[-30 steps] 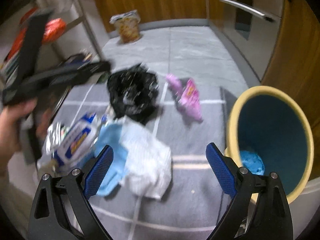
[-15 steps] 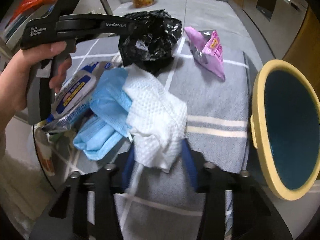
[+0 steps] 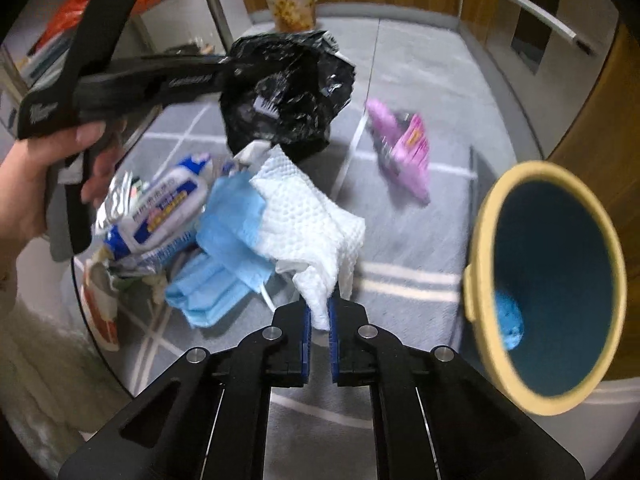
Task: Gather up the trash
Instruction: 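Grasp the black plastic bag with the left tool while the right tool grasps the white tissue, then carry the black bag and tissue over the bin and open both tools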
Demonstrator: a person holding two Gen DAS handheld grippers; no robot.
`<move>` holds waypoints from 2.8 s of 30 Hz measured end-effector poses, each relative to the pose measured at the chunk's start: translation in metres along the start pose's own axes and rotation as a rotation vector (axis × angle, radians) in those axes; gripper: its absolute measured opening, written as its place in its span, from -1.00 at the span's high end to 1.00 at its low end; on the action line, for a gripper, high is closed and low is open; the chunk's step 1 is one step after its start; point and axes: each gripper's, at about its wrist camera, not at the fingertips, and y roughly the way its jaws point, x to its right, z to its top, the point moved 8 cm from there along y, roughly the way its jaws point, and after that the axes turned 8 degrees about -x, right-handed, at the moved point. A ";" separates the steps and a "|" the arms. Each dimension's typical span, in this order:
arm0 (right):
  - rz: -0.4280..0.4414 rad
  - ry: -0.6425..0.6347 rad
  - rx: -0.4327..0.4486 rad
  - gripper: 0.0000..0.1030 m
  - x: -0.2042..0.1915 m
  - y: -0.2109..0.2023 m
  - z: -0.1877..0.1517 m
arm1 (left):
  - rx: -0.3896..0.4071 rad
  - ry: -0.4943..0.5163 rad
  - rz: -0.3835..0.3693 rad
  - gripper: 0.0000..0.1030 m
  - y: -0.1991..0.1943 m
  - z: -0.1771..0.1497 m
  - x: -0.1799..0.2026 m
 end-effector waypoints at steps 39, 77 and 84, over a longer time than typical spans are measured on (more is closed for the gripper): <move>-0.039 0.227 0.331 0.85 0.049 -0.142 0.005 | 0.217 -0.031 -0.021 0.78 -0.130 0.009 0.027; -0.310 0.565 0.143 0.84 0.201 -0.080 -0.022 | 0.005 0.179 -0.125 0.78 0.008 0.056 0.205; -0.342 0.593 0.124 0.71 0.211 -0.079 -0.029 | -0.048 0.202 -0.133 0.75 0.034 0.051 0.222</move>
